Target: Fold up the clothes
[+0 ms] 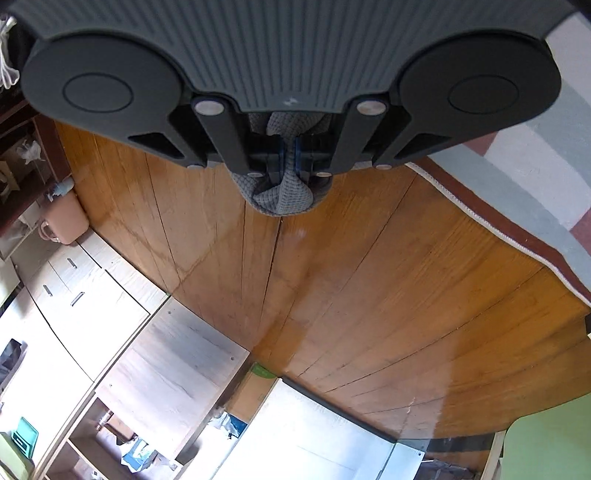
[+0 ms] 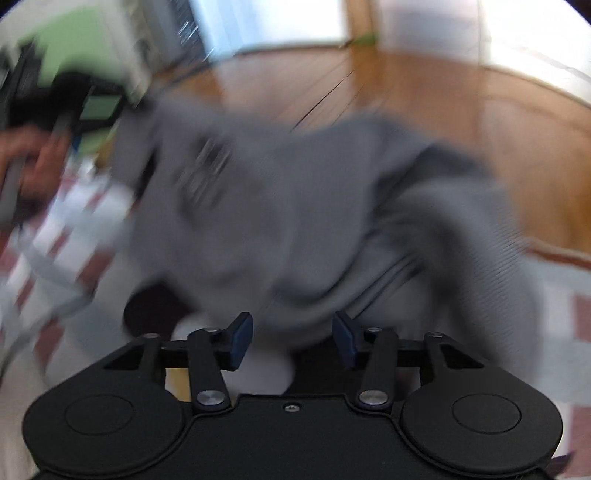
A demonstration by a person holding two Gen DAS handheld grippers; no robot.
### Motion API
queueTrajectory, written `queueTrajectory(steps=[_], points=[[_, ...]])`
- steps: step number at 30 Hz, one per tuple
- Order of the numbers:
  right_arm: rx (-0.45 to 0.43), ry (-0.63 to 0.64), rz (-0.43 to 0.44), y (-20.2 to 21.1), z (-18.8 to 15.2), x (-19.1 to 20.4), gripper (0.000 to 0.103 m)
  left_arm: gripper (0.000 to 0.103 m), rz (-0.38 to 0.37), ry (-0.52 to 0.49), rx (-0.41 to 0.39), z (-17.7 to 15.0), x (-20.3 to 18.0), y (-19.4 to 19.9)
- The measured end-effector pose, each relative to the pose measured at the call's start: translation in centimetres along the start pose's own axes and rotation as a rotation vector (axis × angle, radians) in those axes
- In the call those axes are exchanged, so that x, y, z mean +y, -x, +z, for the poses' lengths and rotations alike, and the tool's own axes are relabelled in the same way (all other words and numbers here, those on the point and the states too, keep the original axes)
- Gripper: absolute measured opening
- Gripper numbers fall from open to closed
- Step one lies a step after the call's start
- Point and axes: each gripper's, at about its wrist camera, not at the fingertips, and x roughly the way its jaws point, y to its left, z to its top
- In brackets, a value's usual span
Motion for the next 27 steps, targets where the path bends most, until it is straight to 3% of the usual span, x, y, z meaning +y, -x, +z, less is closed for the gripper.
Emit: queueTrajectory(steps=[4,9,10,11,12,13,16,21,24,27], points=[[0.129,0.021,0.078,-3.2,-1.6,1.0,0.062,0.004,-0.002,-0.010,-0.007,0.0,0.3,-0.4],[0.059,-0.180,0.103,-4.7,-0.6,-1.6,0.067,0.004,0.112,-0.088,0.007,-0.6,1.0,-1.6],[0.055,-0.183,0.100,-4.9,-0.1,-2.0,0.057,0.004,0.106,-0.077,0.005,-0.6,1.0,-1.7],[0.054,-0.174,0.093,-4.8,0.7,-2.3,0.038,0.004,0.100,-0.066,0.002,-0.5,1.0,-1.7],[0.054,-0.167,0.093,-4.8,1.4,-2.7,0.008,0.004,0.085,-0.056,-0.001,-0.5,0.8,-1.5],[0.047,-0.171,0.119,-4.4,1.7,-3.1,0.007,0.004,0.070,-0.046,-0.004,-0.5,0.5,-1.3],[-0.055,-0.239,0.165,-1.7,1.2,-4.8,0.007,0.004,0.080,-0.062,0.002,-1.1,-0.8,-0.5],[-0.201,-0.277,0.138,5.4,0.3,-5.8,0.006,0.004,0.092,-0.105,-0.013,-2.1,-2.8,1.3],[-0.305,-0.264,0.130,10.3,0.9,-5.2,0.005,0.004,0.030,-0.102,-0.049,-1.6,-3.6,3.4],[-0.388,-0.231,0.183,14.8,1.0,-3.9,0.006,0.005,-0.040,-0.051,-0.115,-1.1,-3.5,7.1]])
